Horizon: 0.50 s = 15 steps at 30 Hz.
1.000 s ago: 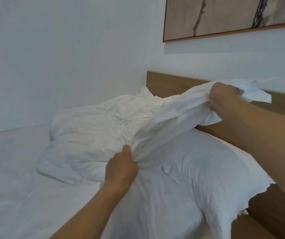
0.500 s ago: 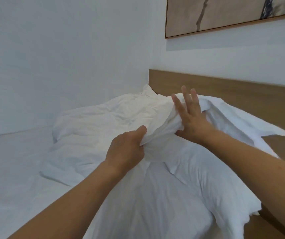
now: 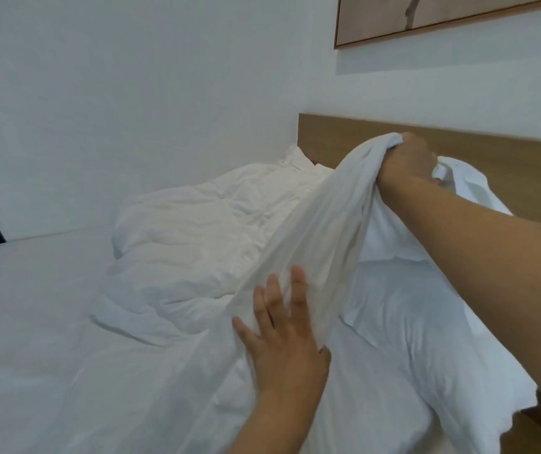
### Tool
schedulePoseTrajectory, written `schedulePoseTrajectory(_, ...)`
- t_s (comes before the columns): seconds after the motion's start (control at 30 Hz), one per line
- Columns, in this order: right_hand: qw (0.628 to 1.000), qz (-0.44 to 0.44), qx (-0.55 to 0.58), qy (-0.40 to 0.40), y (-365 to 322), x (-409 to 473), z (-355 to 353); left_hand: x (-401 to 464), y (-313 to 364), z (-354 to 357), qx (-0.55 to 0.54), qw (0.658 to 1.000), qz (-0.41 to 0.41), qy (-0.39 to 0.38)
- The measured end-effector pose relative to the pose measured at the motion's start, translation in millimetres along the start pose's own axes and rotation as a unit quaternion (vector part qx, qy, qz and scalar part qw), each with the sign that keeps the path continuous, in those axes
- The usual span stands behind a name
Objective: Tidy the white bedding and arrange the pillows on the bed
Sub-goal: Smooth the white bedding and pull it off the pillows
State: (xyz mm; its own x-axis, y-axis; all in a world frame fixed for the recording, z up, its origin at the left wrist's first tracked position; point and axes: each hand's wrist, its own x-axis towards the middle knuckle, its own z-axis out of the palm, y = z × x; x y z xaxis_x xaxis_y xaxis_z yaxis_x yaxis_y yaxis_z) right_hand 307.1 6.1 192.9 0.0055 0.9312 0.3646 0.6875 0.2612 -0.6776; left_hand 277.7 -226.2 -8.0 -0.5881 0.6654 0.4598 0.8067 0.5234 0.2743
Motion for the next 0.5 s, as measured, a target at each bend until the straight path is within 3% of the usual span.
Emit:
schedulePoseTrajectory(0.1, 1.0, -0.01, -0.01, 0.028, -8, 26, 25, 71, -39, 4, 0.015, 0.999, -0.001, 0.033)
schedulePoseTrajectory(0.17, 0.999, -0.011, -0.01, 0.035, -16, 43, 41, 134, -75, -3, 0.009, 0.997, -0.078, -0.017)
schedulePoseTrajectory(0.23, 0.995, -0.065, -0.07, 0.01, -25, 49, 50, 181, -103, -18, -0.026, 0.985, -0.16, -0.058)
schedulePoseTrajectory(0.3, 0.984, -0.113, -0.131, -0.05, -81, 78, 44, 242, -120, -62, -0.02, 0.972, -0.214, -0.095)
schedulePoseTrajectory(0.4, 0.967, -0.142, -0.169, -0.127, -140, 111, 8, 291, -124, -139, -0.001, 0.975, -0.204, -0.091)
schedulePoseTrajectory(0.5, 0.969, -0.152, -0.16, -0.112, -232, 159, -87, 381, -96, -272, 0.046, 0.985, -0.152, -0.071)
